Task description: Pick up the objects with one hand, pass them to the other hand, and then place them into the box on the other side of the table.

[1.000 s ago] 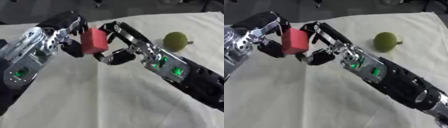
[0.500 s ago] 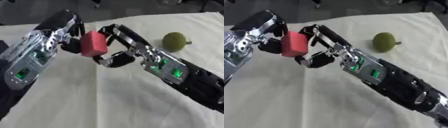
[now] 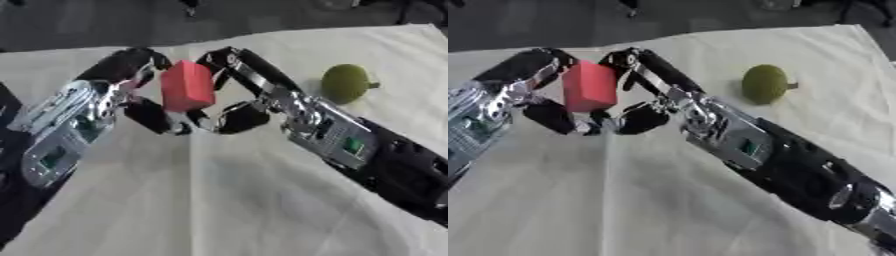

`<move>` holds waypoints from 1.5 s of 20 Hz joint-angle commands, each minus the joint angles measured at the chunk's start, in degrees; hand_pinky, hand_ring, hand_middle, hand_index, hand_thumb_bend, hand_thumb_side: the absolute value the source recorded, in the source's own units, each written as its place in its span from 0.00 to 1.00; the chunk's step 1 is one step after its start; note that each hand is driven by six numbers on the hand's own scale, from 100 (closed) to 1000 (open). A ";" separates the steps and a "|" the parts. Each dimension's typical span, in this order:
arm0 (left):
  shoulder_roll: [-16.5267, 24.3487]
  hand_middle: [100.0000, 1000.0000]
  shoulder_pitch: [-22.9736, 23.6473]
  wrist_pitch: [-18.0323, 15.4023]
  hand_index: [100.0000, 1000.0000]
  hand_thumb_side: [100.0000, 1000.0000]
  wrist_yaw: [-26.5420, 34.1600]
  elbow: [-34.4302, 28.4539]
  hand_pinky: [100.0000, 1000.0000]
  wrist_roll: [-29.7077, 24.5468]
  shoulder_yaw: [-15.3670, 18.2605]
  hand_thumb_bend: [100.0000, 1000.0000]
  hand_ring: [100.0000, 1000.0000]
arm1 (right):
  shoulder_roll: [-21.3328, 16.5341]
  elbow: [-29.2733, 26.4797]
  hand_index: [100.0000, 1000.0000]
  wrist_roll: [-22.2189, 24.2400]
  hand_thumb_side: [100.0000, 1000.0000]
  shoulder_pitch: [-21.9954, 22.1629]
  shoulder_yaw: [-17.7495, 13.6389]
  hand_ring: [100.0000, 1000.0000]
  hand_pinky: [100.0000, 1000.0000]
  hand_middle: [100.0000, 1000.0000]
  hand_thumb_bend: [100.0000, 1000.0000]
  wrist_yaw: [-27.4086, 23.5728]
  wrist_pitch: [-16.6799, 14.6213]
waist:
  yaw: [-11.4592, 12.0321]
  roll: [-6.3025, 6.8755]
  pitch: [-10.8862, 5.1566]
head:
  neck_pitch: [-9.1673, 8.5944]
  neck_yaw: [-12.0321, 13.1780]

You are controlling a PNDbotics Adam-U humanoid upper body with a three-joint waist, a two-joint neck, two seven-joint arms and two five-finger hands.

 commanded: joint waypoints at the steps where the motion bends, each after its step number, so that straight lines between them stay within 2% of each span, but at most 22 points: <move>1: 1.57 0.80 -0.79 -2.58 0.82 0.40 -2.75 1.68 0.90 -2.75 -0.18 1.00 0.88 | -1.68 -0.88 0.55 -0.74 0.00 -1.02 -0.84 0.66 0.57 0.39 0.25 0.49 0.92 | -0.12 0.11 -1.40 | -0.31 -0.28; 6: 1.24 0.80 -0.62 -6.99 0.83 0.42 -7.23 3.84 0.90 -7.25 1.72 1.00 0.88 | -1.65 -0.88 0.55 -0.96 0.00 -1.12 -0.75 0.66 0.57 0.39 0.25 0.50 1.38 | -0.18 0.15 -1.46 | -0.07 -0.63; 10: 2.26 0.78 -0.98 -7.12 0.82 0.43 -10.39 1.22 0.89 -10.64 4.27 1.00 0.87 | -1.87 -0.88 0.55 -0.62 0.00 -0.85 -0.68 0.66 0.58 0.39 0.25 0.99 1.56 | -0.19 0.22 -1.54 | 0.22 -1.12; 12: 3.59 0.78 -1.39 -6.09 0.82 0.42 -10.59 -1.19 0.88 -12.25 4.88 1.00 0.87 | -2.18 -0.88 0.56 -0.37 0.00 -0.68 -0.75 0.66 0.58 0.39 0.25 1.36 1.72 | -0.21 0.33 -1.61 | 0.39 -1.37; 15: 5.34 0.77 -2.30 -3.76 0.82 0.36 -9.96 -5.21 0.87 -14.59 6.86 0.99 0.85 | -2.18 -0.88 0.56 0.01 0.00 -0.40 -0.81 0.66 0.58 0.39 0.25 1.61 1.93 | -0.18 0.41 -1.66 | 0.31 -1.74; 19: 7.52 0.75 -1.63 -0.39 0.81 0.33 -8.48 -10.72 0.85 -13.50 9.19 0.95 0.83 | -1.85 -0.88 0.56 0.11 0.00 0.56 -0.62 0.66 0.58 0.40 0.26 2.36 2.58 | -0.22 0.42 -1.58 | 0.14 -2.14; 25: 10.53 0.74 -1.21 4.35 0.81 0.35 -3.62 -18.85 0.84 -9.98 8.69 0.92 0.82 | -1.73 -0.88 0.56 -0.11 0.00 0.87 -0.57 0.66 0.58 0.39 0.26 2.97 2.80 | -0.11 0.42 -1.37 | 0.10 -2.44; 30: 12.17 0.74 -0.97 7.84 0.81 0.38 0.65 -25.80 0.84 -11.46 7.70 0.91 0.82 | -1.67 -0.88 0.56 -0.18 0.00 1.02 -0.53 0.66 0.58 0.39 0.26 3.08 2.95 | -0.05 0.29 -1.25 | 0.10 -2.57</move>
